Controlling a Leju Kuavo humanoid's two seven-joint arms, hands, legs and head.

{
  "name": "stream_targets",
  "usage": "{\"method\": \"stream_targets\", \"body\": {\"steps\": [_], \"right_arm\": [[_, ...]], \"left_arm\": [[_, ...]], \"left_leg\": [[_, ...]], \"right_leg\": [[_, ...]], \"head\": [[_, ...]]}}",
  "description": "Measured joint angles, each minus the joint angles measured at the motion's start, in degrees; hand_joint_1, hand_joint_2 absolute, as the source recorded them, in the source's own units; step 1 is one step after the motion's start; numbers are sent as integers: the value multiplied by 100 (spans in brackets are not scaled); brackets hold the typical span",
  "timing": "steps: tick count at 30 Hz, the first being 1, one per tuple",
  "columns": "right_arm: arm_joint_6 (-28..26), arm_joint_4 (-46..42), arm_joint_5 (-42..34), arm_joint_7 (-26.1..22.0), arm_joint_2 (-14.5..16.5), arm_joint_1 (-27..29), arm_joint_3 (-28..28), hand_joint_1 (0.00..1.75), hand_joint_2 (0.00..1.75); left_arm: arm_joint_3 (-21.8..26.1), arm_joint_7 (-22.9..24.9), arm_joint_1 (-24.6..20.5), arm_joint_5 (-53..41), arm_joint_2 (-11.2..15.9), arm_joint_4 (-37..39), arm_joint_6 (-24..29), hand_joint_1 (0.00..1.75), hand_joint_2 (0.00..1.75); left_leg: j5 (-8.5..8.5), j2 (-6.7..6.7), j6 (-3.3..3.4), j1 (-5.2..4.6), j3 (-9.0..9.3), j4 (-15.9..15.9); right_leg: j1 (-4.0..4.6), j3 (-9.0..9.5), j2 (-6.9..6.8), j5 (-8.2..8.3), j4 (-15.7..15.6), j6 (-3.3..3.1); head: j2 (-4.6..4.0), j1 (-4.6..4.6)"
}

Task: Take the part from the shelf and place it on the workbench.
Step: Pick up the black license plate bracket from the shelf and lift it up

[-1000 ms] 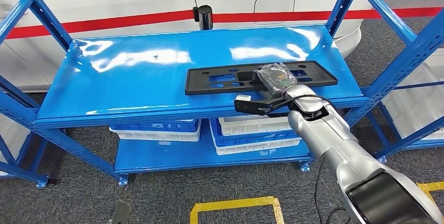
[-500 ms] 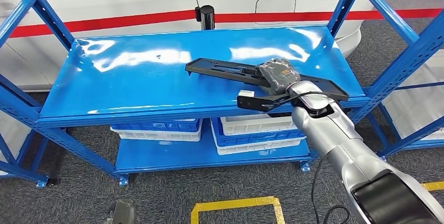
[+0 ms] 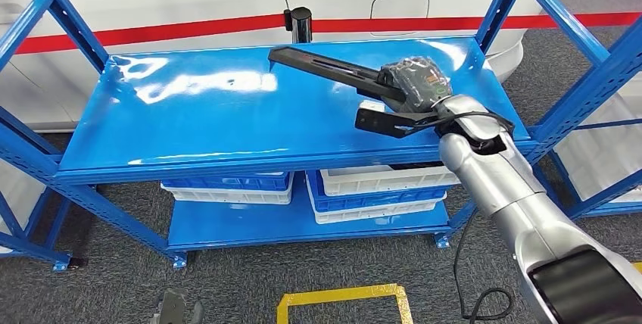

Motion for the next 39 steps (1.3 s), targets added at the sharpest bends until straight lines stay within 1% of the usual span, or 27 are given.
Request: {"method": "stream_targets", "body": {"steps": [4, 10, 11, 13, 14, 15, 17, 18, 19, 20, 22, 23, 24, 25, 26, 27, 28, 29, 30, 32, 33, 34, 35, 36, 37, 38, 39], "right_arm": [[220, -570, -163, 67, -142, 19, -236, 175, 175], [184, -845, -184, 97, -264, 150, -469, 175, 175], [157, -855, -197, 76, -289, 200, -512, 175, 175], [79, -882, -226, 2, -365, 356, -618, 175, 175], [26, -894, -241, -41, -411, 436, -674, 175, 175], [-28, -903, -256, -81, -462, 519, -728, 175, 175], [-105, -906, -283, -136, -548, 682, -819, 175, 175], [-121, -906, -290, -149, -582, 779, -855, 175, 175], [-124, -906, -292, -153, -606, 871, -884, 175, 175], [-124, -907, -293, -155, -622, 940, -907, 175, 175], [-124, -913, -294, -161, -634, 1006, -954, 175, 175], [-123, -917, -294, -165, -635, 1014, -975, 175, 175], [-121, -923, -294, -172, -642, 1021, -997, 175, 175], [-118, -928, -293, -180, -650, 1035, -1013, 175, 175], [-116, -931, -291, -190, -656, 1053, -1022, 175, 175], [-115, -935, -289, -200, -662, 1074, -1027, 175, 175], [-114, -937, -286, -210, -660, 1091, -1028, 175, 175], [-113, -943, -285, -222, -658, 1101, -1028, 175, 175], [-113, -952, -284, -232, -657, 1104, -1029, 175, 175], [-114, -971, -284, -247, -653, 1113, -1036, 175, 175], [-114, -978, -284, -252, -652, 1123, -1040, 175, 175], [-114, -984, -284, -253, -650, 1137, -1044, 175, 175], [-114, -991, -284, -254, -649, 1150, -1049, 175, 175], [-114, -1000, -284, -254, -649, 1159, -1056, 175, 175], [-114, -1013, -284, -254, -650, 1164, -1069, 175, 175], [-114, -1027, -285, -253, -651, 1168, -1086, 175, 175], [-114, -1040, -286, -252, -654, 1172, -1105, 175, 175]], "left_arm": [[89, 407, 0, 116, 27, 2, -74, 0, 175], [138, 719, -7, -45, 52, 2, -196, 0, 175], [132, 768, -9, -97, 56, 1, -209, 0, 175], [118, 854, -15, -192, 56, 1, -221, 0, 175], [107, 887, -21, -232, 56, 0, -216, 0, 175], [90, 917, -26, -276, 53, 0, -205, 0, 175], [45, 979, -33, -353, 51, 0, -186, 0, 175], [20, 1009, -33, -388, 51, 0, -178, 0, 175], [-1, 1030, -32, -413, 50, 0, -167, 0, 175], [-17, 1046, -32, -429, 50, 0, -153, 0, 175], [-31, 1066, -36, -447, 56, -1, -128, 0, 175], [-34, 1071, -38, -453, 64, -3, -117, 0, 175], [-42, 1075, -39, -458, 72, -5, -109, 0, 175], [-51, 1078, -40, -462, 79, -7, -101, 0, 175], [-59, 1080, -38, -466, 80, -8, -94, 0, 175], [-66, 1083, -36, -470, 81, -7, -87, 0, 175], [-69, 1086, -35, -472, 82, -7, -78, 0, 175], [-71, 1090, -34, -477, 84, -7, -67, 0, 175], [-75, 1096, -34, -482, 85, -7, -55, 0, 175], [-92, 1111, -34, -493, 85, -7, -33, 0, 175], [-101, 1120, -34, -495, 84, -7, -22, 0, 175], [-108, 1130, -34, -499, 84, -7, -14, 0, 175], [-112, 1139, -34, -501, 84, -7, -6, 0, 175], [-114, 1144, -35, -504, 84, -7, -2, 0, 175], [-117, 1147, -38, -507, 84, -7, 0, 0, 175], [-122, 1148, -43, -510, 97, -10, 1, 0, 175], [-131, 1148, -48, -515, 102, -14, 1, 0, 175]], "left_leg": [[0, 0, 0, 0, 1, 0], [-2, 0, 3, -1, 3, 5], [15, -6, 23, -3, 8, 3], [128, -1, 127, 32, 114, -178], [205, 6, 191, 54, 179, -302], [264, 21, 235, 80, 237, -420], [300, 36, 258, 96, 254, -468], [296, 40, 250, 104, 244, -454], [287, 42, 235, 118, 226, -424], [267, 44, 203, 142, 197, -373], [188, 49, 78, 208, 91, -188], [140, 47, -1, 227, 17, -78], [98, 35, -68, 230, -46, 32], [72, 19, -120, 220, -107, 126], [67, 2, -150, 215, -154, 186], [60, -9, -170, 224, -188, 232], [17, -4, -188, 239, -235, 283], [-95, 4, -201, 252, -289, 386], [-286, 12, -214, 260, -370, 595], [-759, 18, -221, 252, -588, 1267], [-933, 18, -211, 245, -680, 1600], [-1004, 18, -182, 231, -707, 1801], [-971, 17, -132, 207, -646, 1822], [-852, 15, -52, 168, -483, 1643], [-702, 9, 57, 112, -239, 1310], [-624, 8, 187, 54, 25, 924], [-576, 17, 277, 3, 232, 602]], "right_leg": [[0, 0, 0, 0, 0, 0], [-9, 4, -2, 6, -9, 5], [-22, 17, -3, 31, -37, 33], [-25, 51, -12, 43, -114, 82], [-20, 30, -17, -11, -53, 86], [-16, -51, -22, -132, 150, 63], [-48, -343, -25, -444, 881, 32], [-75, -479, -27, -554, 1211, 52], [-109, -536, -29, -587, 1364, 101], [-148, -484, -36, -531, 1288, 180], [-233, -123, -60, -325, 625, 370], [-230, 38, -43, -245, 369, 422], [-231, 121, -22, -220, 226, 428], [-226, 116, 10, -253, 240, 383], [-216, 78, 37, -247, 316, 327], [-238, 29, 36, -261, 339, 273], [-241, -11, 36, -261, 366, 218], [-232, -51, 32, -241, 377, 172], [-224, -87, 27, -214, 376, 121], [-180, -150, 13, -160, 375, 33], [-150, -184, 5, -134, 376, -5], [-114, -218, 0, -104, 376, -39], [-76, -253, -3, -73, 376, -64], [-36, -288, -3, -38, 374, -85], [-1, -318, 0, -2, 371, -98], [25, -343, 2, 36, 368, -101], [31, -355, 0, 77, 355, -95]], "head": [[0, -1], [0, -2], [0, -5], [-1, -3], [-1, 13], [-1, 32], [0, 62], [0, 62], [0, 62], [0, 61], [0, 62], [0, 74], [0, 86], [0, 84], [0, 78], [0, 58], [0, 37], [0, 28], [0, 21], [0, 14], [0, 12], [0, 13], [0, 14], [0, 14], [0, 14], [0, 21], [0, 31]]}}
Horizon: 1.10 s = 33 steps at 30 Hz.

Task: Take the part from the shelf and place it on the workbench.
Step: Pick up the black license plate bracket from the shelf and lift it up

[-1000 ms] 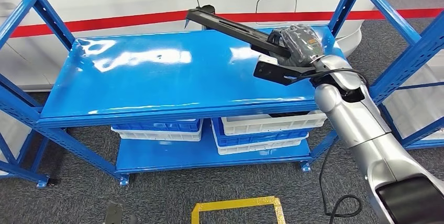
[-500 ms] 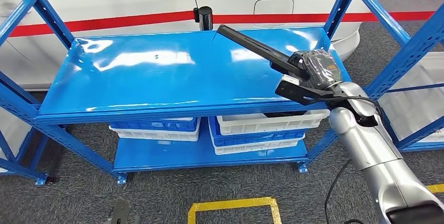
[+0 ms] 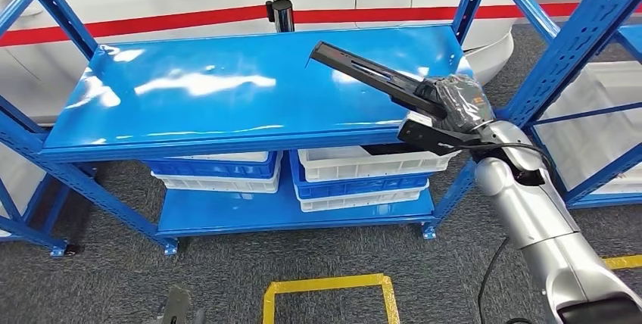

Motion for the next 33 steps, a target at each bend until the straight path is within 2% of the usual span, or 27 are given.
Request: {"method": "stream_targets", "body": {"steps": [2, 4, 5, 6, 8, 9, 10, 11, 12, 13, 14, 15, 16, 17, 19, 20, 21, 23, 24, 25, 26, 27, 28, 29, 31, 32, 33], "right_arm": [[1, -14, -1, 0, -10, 12, -31, 175, 175], [1, -29, 0, -1, -19, 37, -45, 175, 175], [-1, -38, 1, -2, -25, 52, -49, 175, 175], [-3, -45, 4, -3, -32, 67, -53, 175, 175], [-8, -48, 15, -5, -46, 97, -59, 175, 175], [-10, -48, 20, -5, -51, 121, -62, 175, 175], [-10, -48, 24, -4, -54, 151, -64, 175, 175], [-11, -49, 25, -4, -56, 181, -67, 175, 175], [-11, -50, 26, -4, -57, 204, -75, 175, 175], [-11, -54, 27, -4, -57, 218, -86, 175, 175], [-12, -60, 28, -4, -56, 223, -103, 175, 175], [-13, -73, 30, -4, -55, 226, -120, 175, 175], [-14, -85, 31, -4, -56, 232, -134, 175, 175], [-15, -96, 32, -4, -56, 243, -144, 175, 175], [-15, -105, 33, -5, -60, 276, -151, 175, 175], [-15, -105, 36, -5, -57, 287, -152, 175, 175], [-15, -109, 40, -5, -54, 292, -155, 175, 175], [-15, -117, 49, -5, -45, 294, -170, 175, 175], [-15, -121, 53, -6, -42, 294, -178, 175, 175], [-15, -122, 57, -7, -38, 295, -183, 175, 175], [-15, -122, 61, -7, -36, 297, -186, 175, 175], [-15, -122, 66, -7, -36, 298, -188, 175, 175], [-15, -126, 69, -7, -35, 298, -192, 175, 175], [-16, -134, 70, -7, -35, 298, -198, 175, 175], [-19, -157, 69, -9, -37, 294, -216, 175, 175], [-20, -165, 69, -11, -39, 290, -227, 175, 175], [-22, -169, 69, -14, -40, 287, -237, 175, 175]], "left_arm": [[-22, 1, -7, -15, 8, -8, 2, 0, 175], [-35, 3, -7, -24, -5, -8, 0, 0, 175], [-36, 4, -11, -27, -6, -8, -4, 0, 175], [-36, 5, -16, -29, -7, -9, -9, 0, 175], [-37, 5, -23, -36, -10, -10, -31, 0, 175], [-37, 5, -23, -39, -13, -10, -40, 0, 175], [-38, 4, -22, -42, -16, -10, -49, 0, 175], [-38, 4, -22, -45, -20, -10, -52, 0, 175], [-39, 3, -22, -46, -21, -10, -54, 0, 175], [-39, 3, -22, -48, -22, -10, -55, 0, 175], [-39, 4, -23, -49, -17, -14, -55, 0, 175], [-39, 4, -23, -50, -15, -17, -55, 0, 175], [-40, 4, -24, -50, -14, -20, -55, 0, 175], [-40, 4, -22, -51, -10, -23, -55, 0, 175], [-41, 3, -18, -51, -5, -23, -55, 0, 175], [-41, 4, -15, -51, 0, -23, -55, 0, 175], [-40, 7, -14, -50, 4, -23, -55, 0, 175], [-40, 13, -13, -49, 6, -23, -55, 0, 175], [-40, 18, -13, -49, 6, -23, -54, 0, 175], [-41, 22, -13, -47, 6, -23, -53, 0, 175], [-41, 25, -13, -46, 6, -23, -51, 0, 175], [-40, 27, -13, -44, 6, -23, -50, 0, 175], [-40, 27, -14, -43, 6, -23, -49, 0, 175], [-39, 27, -18, -43, 9, -24, -46, 0, 175], [-40, 28, -27, -43, 21, -31, -38, 0, 175], [-40, 28, -30, -43, 26, -34, -32, 0, 175], [-41, 31, -31, -43, 28, -37, -27, 0, 175]], "left_leg": [[16, 15, 87, -76, 164, -320], [186, 28, 96, -93, 142, -460], [291, 39, 100, -82, 132, -560], [408, 52, 95, -64, 102, -653], [584, 67, 51, -45, -17, -730], [648, 70, 33, -42, -102, -723], [702, 73, 10, -38, -189, -706], [750, 79, -10, -29, -280, -677], [788, 85, -36, -14, -376, -632], [816, 90, -65, 5, -476, -565], [836, 94, -96, 11, -581, -487], [851, 96, -127, 8, -673, -405], [872, 93, -152, -7, -744, -338], [904, 89, -172, -25, -794, -298], [963, 74, -206, -21, -852, -266], [903, 67, -236, -6, -890, -225], [744, 60, -275, 12, -943, -107], [202, 51, -356, 45, -1093, 424], [-45, 51, -380, 60, -1171, 787], [-187, 51, -393, 74, -1217, 1107], [-200, 51, -393, 82, -1202, 1302], [-96, 49, -378, 85, -1097, 1310], [60, 41, -345, 83, -894, 1126], [183, 24, -292, 73, -608, 786], [165, -9, -188, 35, -31, -11], [111, -20, -153, 8, 128, -269], [84, -22, -131, -17, 187, -406]], "right_leg": [[-29, -6, -12, 95, -48, 65], [-47, -11, -19, 202, -131, 140], [-40, -46, -18, 174, -132, 142], [-33, -104, -17, 45, -40, 121], [-46, -268, -20, -434, 490, 59], [-66, -334, -21, -637, 857, 60], [-85, -361, -23, -729, 1161, 103], [-105, -323, -25, -704, 1329, 180], [-124, -193, -27, -592, 1302, 276], [-146, 29, -35, -473, 1077, 366], [-150, 304, -43, -464, 735, 421], [-137, 551, -42, -522, 381, 425], [-124, 710, -39, -620, 120, 401], [-103, 778, -29, -714, -16, 356], [-120, 735, -27, -683, -49, 254], [-133, 698, -33, -638, -46, 184], [-146, 652, -42, -589, -47, 109], [-148, 535, -54, -484, -49, 3], [-142, 471, -56, -433, -47, -16], [-136, 403, -57, -379, -45, -19], [-129, 333, -57, -323, -43, -16], [-122, 265, -55, -266, -42, -8], [-114, 201, -51, -209, -42, 1], [-111, 150, -46, -157, -43, 13], [-103, 94, -43, -61, -53, 67], [-115, 86, -48, -13, -70, 110], [-124, 82, -54, 47, -102, 159]], "head": [[0, 11], [0, 3], [0, 4], [0, 13], [0, 40], [0, 51], [0, 56], [0, 55], [0, 56], [0, 54], [0, 60], [0, 66], [0, 68], [0, 69], [0, 62], [0, 57], [0, 52], [0, 35], [0, 33], [0, 33], [0, 33], [0, 32], [0, 31], [0, 30], [0, 34], [0, 35], [0, 30]]}}
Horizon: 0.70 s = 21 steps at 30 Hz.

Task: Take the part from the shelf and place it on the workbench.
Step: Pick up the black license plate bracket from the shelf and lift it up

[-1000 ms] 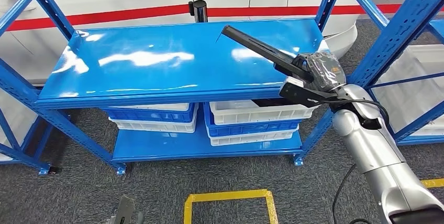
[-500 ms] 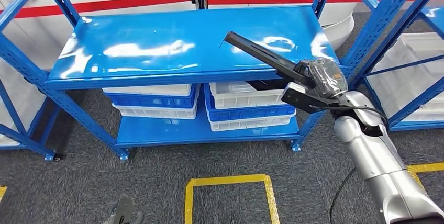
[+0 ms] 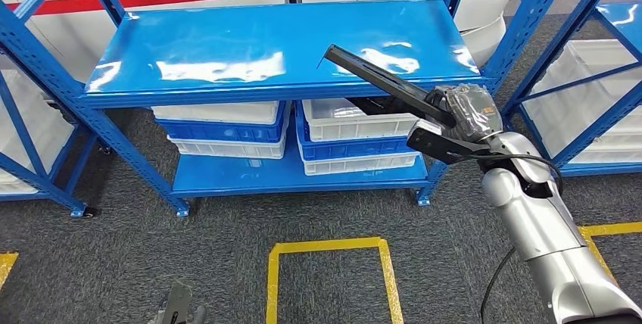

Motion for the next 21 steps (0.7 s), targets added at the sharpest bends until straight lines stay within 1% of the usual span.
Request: {"method": "stream_targets", "body": {"steps": [1, 2, 3, 4, 5, 6, 7, 8, 9, 10, 11, 12, 13, 14, 15, 16, 17, 18, 19, 20, 21], "right_arm": [[-1, -1, 0, -5, -2, 3, -8, 175, 175], [-2, -2, 1, -14, -6, 8, -16, 175, 175], [-2, -3, 1, -26, -14, 11, -27, 175, 175], [-2, -4, 1, -38, -26, 12, -40, 175, 175], [-2, -4, 1, -48, -36, 9, -54, 175, 175], [-2, -4, 1, -54, -45, 8, -64, 175, 175], [-2, -4, 1, -58, -49, 11, -70, 175, 175], [-2, -4, 1, -60, -49, 16, -73, 175, 175], [-2, -4, 1, -62, -49, 19, -75, 175, 175], [-2, -4, 1, -63, -49, 18, -79, 175, 175], [-2, -4, 1, -63, -48, 14, -84, 175, 175], [-2, -7, 1, -63, -47, 3, -89, 175, 175], [-2, -13, 0, -63, -46, -10, -96, 175, 175], [-2, -19, -1, -63, -43, -21, -99, 175, 175], [-2, -25, -1, -63, -39, -29, -100, 175, 175], [-2, -27, 0, -63, -36, -25, -99, 175, 175], [-1, -26, 1, -63, -31, -21, -95, 175, 175], [-1, -25, 2, -63, -24, -16, -92, 175, 175], [0, -25, 7, -62, -16, -14, -91, 175, 175], [0, -25, 11, -62, -8, -16, -92, 175, 175], [0, -27, 16, -61, -1, -17, -93, 175, 175]], "left_arm": [[1, 4, 0, 1, -3, 0, 5, 0, 175], [1, 7, -1, 1, -8, 0, 9, 0, 175], [1, 11, -4, 1, -11, 0, 12, 0, 175], [2, 13, -6, 2, -13, 0, 15, 0, 175], [3, 14, -7, 2, -15, 0, 17, 0, 175], [4, 15, -7, 3, -19, 0, 19, 0, 175], [4, 16, -6, 3, -23, 0, 20, 0, 175], [4, 16, -6, 2, -29, 0, 20, 0, 175], [4, 15, -6, 2, -33, 0, 21, 0, 175], [4, 15, -6, 3, -36, 0, 21, 0, 175], [4, 15, -6, 3, -38, 0, 22, 0, 175], [4, 16, -6, 4, -41, 0, 22, 0, 175], [4, 16, -6, 4, -44, 0, 23, 0, 175], [4, 16, -6, 3, -47, 0, 24, 0, 175], [4, 17, -4, 3, -49, 1, 25, 0, 175], [4, 20, 3, 3, -50, 1, 26, 0, 175], [4, 22, 11, 4, -49, 2, 26, 0, 175], [4, 26, 20, 4, -48, 2, 26, 0, 175], [4, 29, 27, 4, -47, 2, 26, 0, 175], [4, 31, 30, 3, -46, 2, 25, 0, 175], [3, 33, 31, 1, -47, 2, 25, 0, 175]], "left_leg": [[61, 4, 13, -17, -33, -56], [155, 21, 35, -15, -62, -112], [261, 36, 59, -6, -103, -178], [372, 52, 83, 6, -163, -240], [469, 66, 104, 15, -228, -265], [552, 67, 127, 8, -325, -272], [628, 73, 135, 2, -423, -267], [698, 79, 131, -2, -519, -259], [764, 83, 122, -3, -619, -246], [826, 87, 107, 0, -716, -225], [882, 89, 86, 2, -808, -192], [927, 88, 62, -7, -899, -142], [968, 86, 34, -18, -974, -91], [1016, 86, 9, -31, -1034, -54], [1071, 85, -13, -43, -1082, -35], [1134, 82, -38, -44, -1118, -37], [1145, 73, -68, -33, -1157, -32], [1040, 61, -109, -18, -1202, 27], [824, 49, -157, 4, -1258, 178], [512, 39, -209, 35, -1327, 444], [197, 36, -259, 64, -1397, 804]], "right_leg": [[-5, 0, -1, 66, -47, 49], [-2, -22, -1, 81, -67, 76], [14, -69, 0, -2, -22, 69], [29, -145, 0, -193, 133, 34], [29, -242, -5, -467, 420, -17], [31, -339, -5, -733, 799, -48], [26, -407, -5, -907, 1182, -41], [23, -418, -5, -962, 1473, 5], [19, -347, -5, -903, 1592, 79], [15, -175, -6, -783, 1499, 156], [9, 88, -7, -676, 1223, 210], [15, 434, -8, -643, 797, 229], [30, 736, -4, -697, 361, 209], [49, 935, 0, -772, 35, 177], [72, 1033, 4, -833, -160, 139], [69, 995, 4, -838, -216, 94], [37, 945, -6, -786, -204, 52], [4, 897, -16, -726, -202, -10], [-31, 840, -25, -656, -207, -73], [-50, 787, -32, -585, -205, -119], [-47, 711, -34, -516, -202, -148]], "head": [[0, -3], [0, -5], [0, 2], [0, 19], [0, 32], [0, 43], [0, 47], [0, 46], [0, 45], [0, 44], [0, 44], [0, 48], [0, 42], [0, 33], [0, 26], [0, 16], [0, 15], [0, 9], [0, -1], [0, -10], [0, -21]]}}
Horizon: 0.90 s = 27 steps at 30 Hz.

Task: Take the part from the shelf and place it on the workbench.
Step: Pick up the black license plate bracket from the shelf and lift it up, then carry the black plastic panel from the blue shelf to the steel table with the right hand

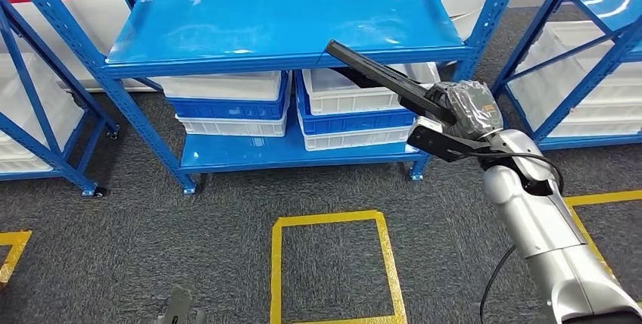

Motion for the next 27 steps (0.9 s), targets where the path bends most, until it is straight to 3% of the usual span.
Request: {"method": "stream_targets", "body": {"steps": [1, 2, 4, 6, 8, 10, 11, 13, 14, 16, 17, 18, 19, 21, 23, 25, 27], "right_arm": [[0, -1, 7, 1, 3, 0, -2, 175, 175], [0, -1, 11, 2, 5, 4, -4, 175, 175], [0, -2, 17, 3, 4, 17, -10, 175, 175], [0, -19, 31, 7, 3, 26, -27, 175, 175], [2, -62, 55, 18, 6, 9, -50, 175, 175], [9, -91, 92, 51, 20, -25, -59, 175, 175], [14, -92, 109, 69, 30, -32, -57, 175, 175], [29, -91, 144, 96, 49, -31, -56, 175, 175], [36, -90, 157, 105, 58, -33, -57, 175, 175], [52, -90, 183, 119, 72, -38, -59, 175, 175], [57, -89, 192, 125, 75, -37, -60, 175, 175], [64, -89, 203, 128, 79, -35, -60, 175, 175], [69, -89, 211, 133, 83, -35, -60, 175, 175], [77, -90, 225, 144, 96, -44, -68, 175, 175], [83, -97, 238, 156, 114, -66, -89, 175, 175], [92, -104, 248, 163, 126, -63, -102, 175, 175], [106, -100, 255, 166, 133, -11, -98, 175, 175]], "left_arm": [[-1, 0, -1, -1, -1, 0, -1, 0, 175], [-1, -1, -1, -2, 0, 0, -1, 0, 175], [-1, 1, -2, -2, 4, 0, -1, 0, 175], [-1, 7, -7, -2, 5, -1, -1, 0, 175], [-1, 15, -16, 1, 4, -2, 1, 0, 175], [-1, 21, -18, 8, 7, -2, 5, 0, 175], [1, 25, -17, 17, 7, -2, 8, 0, 175], [3, 32, -16, 34, 3, -2, 14, 0, 175], [5, 34, -16, 41, 2, -2, 16, 0, 175], [7, 34, -17, 46, 0, -2, 16, 0, 175], [8, 34, -16, 46, -2, -2, 16, 0, 175], [8, 34, -16, 47, -3, -2, 16, 0, 175], [9, 34, -16, 47, -4, -2, 16, 0, 175], [11, 34, -16, 47, -4, -2, 17, 0, 175], [12, 35, -18, 47, -5, -2, 18, 0, 175], [12, 39, -14, 47, -8, -1, 24, 0, 175], [11, 44, 0, 49, -6, 0, 32, 0, 175]], "left_leg": [[-213, -1, -46, 37, -58, 382], [-287, -1, -89, 78, -77, 690], [-63, 0, -169, 162, 109, 817], [160, -9, -230, 231, 651, 226], [56, -38, -222, 227, 1196, -568], [-32, -58, -140, 158, 1346, -916], [18, -48, -68, 147, 1318, -955], [166, -25, 95, 112, 1233, -1033], [243, -11, 170, 102, 1176, -1063], [363, -1, 251, 58, 1028, -1054], [420, 0, 266, 40, 955, -1049], [471, 0, 273, 24, 883, -1043], [517, 0, 271, 12, 810, -1029], [578, 0, 245, 2, 670, -969], [638, 4, 195, -21, 540, -890], [729, 1, 149, -47, 434, -859], [704, -13, 100, -42, 346, -820]], "right_leg": [[-2, -78, -3, 67, 3, -5], [-8, -158, -4, 130, 7, 9], [-40, -315, -3, 246, 20, 67], [-73, -440, 0, 341, 45, 150], [-80, -512, -1, 439, 53, 274], [-90, -555, -2, 567, 3, 414], [-97, -584, -6, 604, -32, 464], [-107, -699, -10, 435, 85, 444], [-104, -798, -13, 209, 330, 395], [-80, -1018, -3, -259, 1106, 325], [-57, -1085, 4, -373, 1460, 340], [-39, -1075, 10, -375, 1653, 381], [-23, -965, 14, -286, 1641, 436], [-18, -503, 13, -71, 1068, 510], [39, -36, 20, -72, 332, 467], [98, 106, 30, -148, 31, 400], [29, 42, 23, -114, 21, 339]], "head": [[0, -2], [0, -3], [0, -3], [0, -9], [0, -6], [0, -1], [0, 0], [0, 10], [0, 20], [0, 35], [0, 37], [0, 38], [0, 42], [0, 43], [0, 43], [0, 34], [0, 26]]}}
